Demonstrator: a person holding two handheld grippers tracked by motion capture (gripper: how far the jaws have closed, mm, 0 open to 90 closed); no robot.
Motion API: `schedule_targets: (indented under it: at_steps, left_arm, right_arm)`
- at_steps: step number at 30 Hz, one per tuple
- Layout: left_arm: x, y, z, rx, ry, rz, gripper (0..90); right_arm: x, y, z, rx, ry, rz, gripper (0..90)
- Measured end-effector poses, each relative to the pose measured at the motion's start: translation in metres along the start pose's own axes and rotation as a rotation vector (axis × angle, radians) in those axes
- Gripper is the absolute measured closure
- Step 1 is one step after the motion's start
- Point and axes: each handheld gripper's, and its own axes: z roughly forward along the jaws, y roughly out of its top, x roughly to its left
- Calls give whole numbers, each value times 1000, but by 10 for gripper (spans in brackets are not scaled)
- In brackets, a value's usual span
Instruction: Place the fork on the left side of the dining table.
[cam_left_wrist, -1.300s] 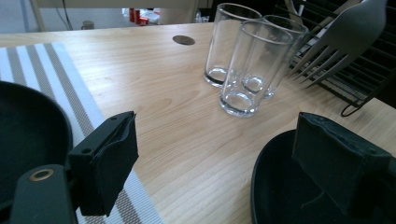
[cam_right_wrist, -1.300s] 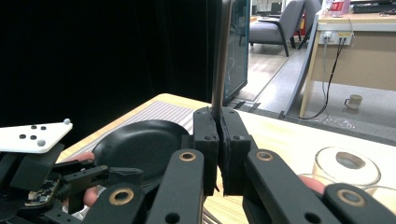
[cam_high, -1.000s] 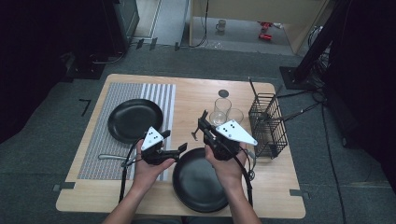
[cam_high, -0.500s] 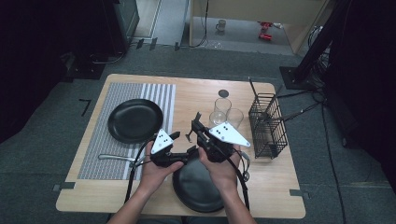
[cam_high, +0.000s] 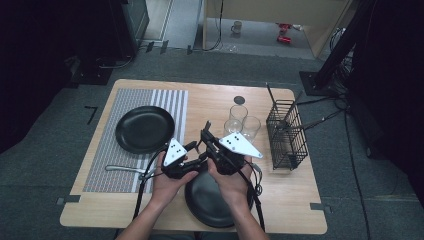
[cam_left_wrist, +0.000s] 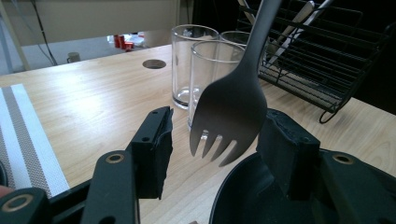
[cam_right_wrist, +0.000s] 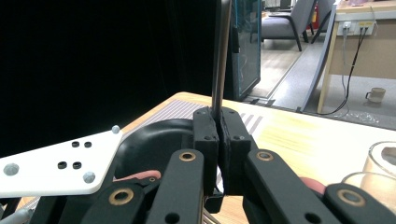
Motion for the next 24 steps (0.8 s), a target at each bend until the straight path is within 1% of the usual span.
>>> schedule_targets:
  at_steps: [3,6,10,12,13,14,16,17,18,20,22,24]
  left_arm:
    - [2,0,0,9,5,-13,518]
    - [3,0,0,15,7,-16,574]
    - [5,0,0,20,12,-39,660]
    - [6,1,-2,18,2,-53,679]
    - [6,1,-2,18,2,-53,685]
    - [9,1,-3,15,-17,-79,694]
    - [11,1,-4,18,-26,-88,724]
    - [12,1,-4,22,-25,-91,772]
    - [13,1,-5,22,-27,-103,811]
    - [15,1,-5,27,-40,-130,850]
    - [17,1,-5,28,-47,-154,887]
    - [19,1,-5,35,-65,-173,887]
  right_arm:
    - [1,-1,1,0,-3,8,879]
    - [1,-2,2,-6,-11,19,880]
    - [2,-2,2,-11,-15,24,879]
    - [3,-3,1,-13,-16,22,876]
    - [3,-3,1,-15,-14,23,875]
    - [2,-3,0,-18,-13,29,870]
    - [1,-3,0,-23,-7,35,855]
    - [1,-3,-1,-25,0,35,840]
    - [1,-3,-1,-23,8,31,829]
    - [1,-4,-1,-23,17,22,820]
    - [3,-5,-1,-25,22,1,813]
    - [4,-7,0,-29,26,-14,811]
